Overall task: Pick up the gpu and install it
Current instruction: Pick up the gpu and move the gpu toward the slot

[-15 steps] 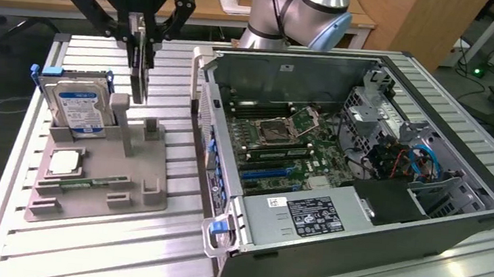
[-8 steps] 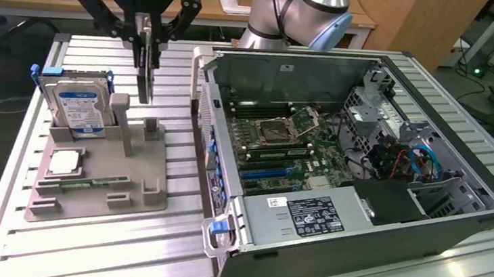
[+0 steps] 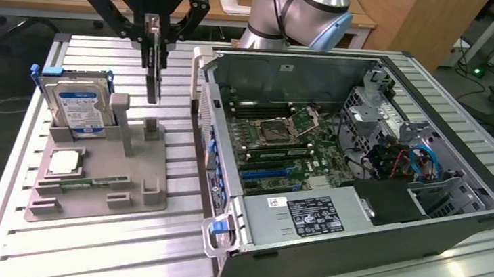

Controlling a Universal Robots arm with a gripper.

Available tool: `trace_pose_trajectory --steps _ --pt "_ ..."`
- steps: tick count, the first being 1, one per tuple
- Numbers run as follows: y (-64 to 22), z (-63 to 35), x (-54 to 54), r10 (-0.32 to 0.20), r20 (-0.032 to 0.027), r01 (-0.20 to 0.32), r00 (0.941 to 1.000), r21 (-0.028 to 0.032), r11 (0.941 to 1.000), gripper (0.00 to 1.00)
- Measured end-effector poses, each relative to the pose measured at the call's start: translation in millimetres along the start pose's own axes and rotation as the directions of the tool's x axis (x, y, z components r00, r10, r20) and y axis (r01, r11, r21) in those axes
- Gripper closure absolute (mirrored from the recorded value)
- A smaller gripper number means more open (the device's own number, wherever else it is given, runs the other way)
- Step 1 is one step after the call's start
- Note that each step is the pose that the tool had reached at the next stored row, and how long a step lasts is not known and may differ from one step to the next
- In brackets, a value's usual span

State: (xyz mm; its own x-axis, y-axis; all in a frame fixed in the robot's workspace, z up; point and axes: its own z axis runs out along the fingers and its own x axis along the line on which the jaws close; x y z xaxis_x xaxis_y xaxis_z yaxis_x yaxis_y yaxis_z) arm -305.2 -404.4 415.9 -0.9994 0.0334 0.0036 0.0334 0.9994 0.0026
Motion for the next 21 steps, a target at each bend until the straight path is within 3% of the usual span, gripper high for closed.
trace_pose_trajectory --steps 21 --pt "0.7 0.6 -20.6 0.0 0.0 0.0 1.0 0.0 1.0 0.73"
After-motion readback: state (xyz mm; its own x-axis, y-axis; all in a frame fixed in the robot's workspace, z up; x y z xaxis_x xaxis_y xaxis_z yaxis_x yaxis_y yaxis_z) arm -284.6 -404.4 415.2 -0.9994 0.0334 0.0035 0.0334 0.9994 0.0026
